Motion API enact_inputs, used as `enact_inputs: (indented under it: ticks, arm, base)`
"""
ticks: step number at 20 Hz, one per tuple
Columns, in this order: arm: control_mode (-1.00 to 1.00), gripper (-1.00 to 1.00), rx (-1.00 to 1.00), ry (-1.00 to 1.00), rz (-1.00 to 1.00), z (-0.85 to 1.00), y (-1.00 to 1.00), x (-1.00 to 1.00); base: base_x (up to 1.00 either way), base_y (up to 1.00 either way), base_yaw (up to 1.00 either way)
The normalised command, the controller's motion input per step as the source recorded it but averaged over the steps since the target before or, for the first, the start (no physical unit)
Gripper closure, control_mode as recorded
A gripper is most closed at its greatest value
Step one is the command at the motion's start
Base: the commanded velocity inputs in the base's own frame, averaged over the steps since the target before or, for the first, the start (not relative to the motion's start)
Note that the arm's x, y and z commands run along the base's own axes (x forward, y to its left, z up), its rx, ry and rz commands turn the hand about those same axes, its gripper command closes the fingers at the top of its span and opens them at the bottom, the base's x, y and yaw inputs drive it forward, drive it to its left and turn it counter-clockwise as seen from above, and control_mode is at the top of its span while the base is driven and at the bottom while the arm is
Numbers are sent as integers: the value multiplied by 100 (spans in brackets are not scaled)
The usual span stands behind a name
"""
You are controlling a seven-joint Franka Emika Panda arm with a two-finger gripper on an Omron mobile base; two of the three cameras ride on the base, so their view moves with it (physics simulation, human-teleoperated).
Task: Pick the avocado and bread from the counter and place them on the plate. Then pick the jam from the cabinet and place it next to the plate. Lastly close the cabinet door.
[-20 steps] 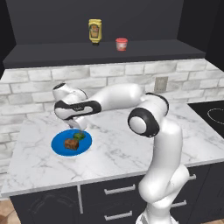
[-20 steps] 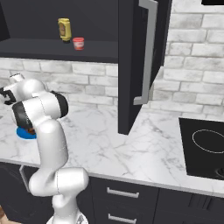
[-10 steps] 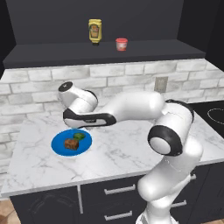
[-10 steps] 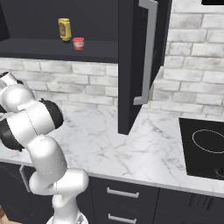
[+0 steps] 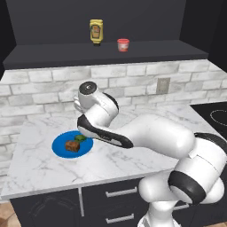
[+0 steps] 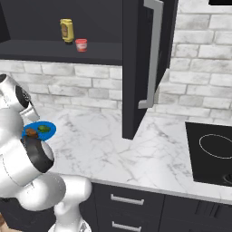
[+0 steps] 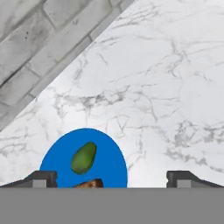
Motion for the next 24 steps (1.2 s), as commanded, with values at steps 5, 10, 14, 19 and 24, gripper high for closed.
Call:
enact_inputs:
  ticks: [5, 10, 14, 19, 24]
  arm:
    - [-100, -100, 7, -4, 13, 63, -42, -49]
    - [-100, -100, 0, -4, 16, 60, -23, -53]
    - [-100, -100, 0, -4, 16, 58, -17, -56]
    - [-100, -100, 0, -6, 15, 54, -24, -56]
    - [-100, -100, -2, -8, 15, 52, -30, -54]
  base:
    - [0, 0, 0]
    - [0, 0, 0]
    - [0, 0, 0]
    - [0, 0, 0]
    - [0, 0, 0]
